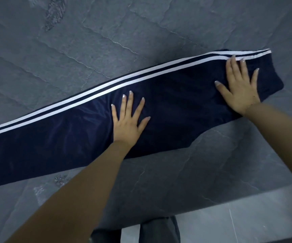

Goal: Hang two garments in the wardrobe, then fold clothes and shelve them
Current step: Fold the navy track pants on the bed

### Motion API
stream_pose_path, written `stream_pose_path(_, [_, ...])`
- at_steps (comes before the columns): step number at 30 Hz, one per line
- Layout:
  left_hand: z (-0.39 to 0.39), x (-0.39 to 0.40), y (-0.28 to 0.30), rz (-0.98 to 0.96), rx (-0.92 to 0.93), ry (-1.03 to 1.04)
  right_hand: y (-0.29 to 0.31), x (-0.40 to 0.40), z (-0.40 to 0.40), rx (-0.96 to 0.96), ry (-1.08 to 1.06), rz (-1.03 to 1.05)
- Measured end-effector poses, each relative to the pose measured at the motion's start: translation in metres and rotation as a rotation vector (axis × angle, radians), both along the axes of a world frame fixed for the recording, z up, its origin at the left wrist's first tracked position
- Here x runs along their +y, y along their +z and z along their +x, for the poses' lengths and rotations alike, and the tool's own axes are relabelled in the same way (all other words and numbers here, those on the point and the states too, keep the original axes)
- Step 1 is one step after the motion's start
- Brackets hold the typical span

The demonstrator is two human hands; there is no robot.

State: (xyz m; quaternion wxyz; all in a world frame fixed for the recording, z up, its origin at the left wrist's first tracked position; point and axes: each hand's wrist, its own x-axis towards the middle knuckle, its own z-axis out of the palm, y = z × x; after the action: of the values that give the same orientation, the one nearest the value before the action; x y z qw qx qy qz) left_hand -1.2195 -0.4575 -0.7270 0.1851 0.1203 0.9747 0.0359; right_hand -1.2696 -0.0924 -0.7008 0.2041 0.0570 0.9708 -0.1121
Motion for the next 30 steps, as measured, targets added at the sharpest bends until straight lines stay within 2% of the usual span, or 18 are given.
stream_pose_path(2, [-0.004, 0.002, 0.007, 0.001, -0.039, -0.003, 0.007, -0.008, 0.001, -0.005, -0.028, -0.055])
stream_pose_path(4, [-0.003, 0.009, 0.022, 0.119, -0.078, 0.058, 0.019, -0.023, 0.010, 0.076, -0.101, -0.171])
stream_pose_path(7, [0.027, 0.027, 0.050, 0.572, -0.073, 0.161, 0.035, -0.053, 0.048, 0.248, -0.248, -0.397])
stream_pose_path(9, [0.066, 0.049, 0.067, 0.769, -0.211, 0.279, 0.038, -0.067, 0.083, 0.266, -0.318, -0.462])
stream_pose_path(13, [0.121, 0.098, 0.078, 1.005, -0.573, 0.798, 0.031, -0.073, 0.140, 0.154, -0.410, -0.459])
stream_pose_path(14, [0.123, 0.107, 0.078, 1.081, -0.599, 0.929, 0.027, -0.073, 0.152, 0.118, -0.402, -0.438])
stream_pose_path(16, [0.114, 0.121, 0.079, 1.205, -0.521, 1.100, 0.017, -0.080, 0.175, 0.040, -0.362, -0.364])
stream_pose_path(18, [0.100, 0.128, 0.079, 1.232, -0.391, 1.142, 0.007, -0.090, 0.193, -0.027, -0.354, -0.260])
stream_pose_path(20, [0.090, 0.132, 0.077, 1.170, -0.373, 1.105, 0.001, -0.100, 0.204, -0.038, -0.388, -0.223])
stream_pose_path(25, [0.077, 0.136, 0.063, 1.126, -0.758, 1.090, -0.006, -0.106, 0.207, 0.013, -0.471, -0.306])
stream_pose_path(28, [0.092, 0.143, 0.062, 1.122, -0.821, 1.019, -0.007, -0.099, 0.213, 0.056, -0.438, -0.371])
stream_pose_path(30, [0.111, 0.147, 0.061, 1.125, -0.805, 1.096, -0.006, -0.092, 0.217, 0.087, -0.435, -0.416])
